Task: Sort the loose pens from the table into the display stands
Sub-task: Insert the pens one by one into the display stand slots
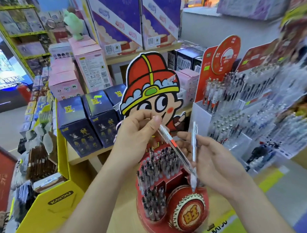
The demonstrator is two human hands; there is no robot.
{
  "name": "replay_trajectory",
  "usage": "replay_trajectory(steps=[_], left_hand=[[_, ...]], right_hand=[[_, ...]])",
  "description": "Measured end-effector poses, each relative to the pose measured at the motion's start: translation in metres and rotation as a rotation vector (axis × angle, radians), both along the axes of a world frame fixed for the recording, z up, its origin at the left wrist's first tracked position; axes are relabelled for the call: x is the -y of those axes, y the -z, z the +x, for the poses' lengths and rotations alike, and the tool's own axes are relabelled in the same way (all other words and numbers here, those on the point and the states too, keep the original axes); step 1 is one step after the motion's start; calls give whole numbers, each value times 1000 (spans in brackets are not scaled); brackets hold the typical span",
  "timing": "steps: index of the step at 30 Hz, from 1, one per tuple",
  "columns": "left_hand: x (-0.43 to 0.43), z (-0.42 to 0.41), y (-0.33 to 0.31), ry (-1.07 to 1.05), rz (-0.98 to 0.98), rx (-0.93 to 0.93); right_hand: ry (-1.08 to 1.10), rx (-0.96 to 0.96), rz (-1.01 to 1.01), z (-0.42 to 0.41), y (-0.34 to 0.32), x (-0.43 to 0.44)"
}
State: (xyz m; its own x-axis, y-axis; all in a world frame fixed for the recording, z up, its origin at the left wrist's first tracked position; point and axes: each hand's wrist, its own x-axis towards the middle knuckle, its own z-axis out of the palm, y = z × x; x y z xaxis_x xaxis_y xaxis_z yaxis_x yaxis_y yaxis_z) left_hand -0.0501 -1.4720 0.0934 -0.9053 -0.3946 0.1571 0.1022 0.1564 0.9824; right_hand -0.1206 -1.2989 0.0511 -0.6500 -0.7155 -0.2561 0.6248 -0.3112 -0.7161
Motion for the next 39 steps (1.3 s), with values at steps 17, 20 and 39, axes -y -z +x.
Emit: replay_trajectory(steps=[17,20,39], left_hand=[[-140,-150,12,-1,-253,8],[-158,-174,21,-63,-544,-6],[-172,-217,87,-65,-1136,168]], right_hand=[[443,-193,209,-147,21,-178],[433,-228,217,-173,23,-197],[220,-112,160,-202,32,-201]])
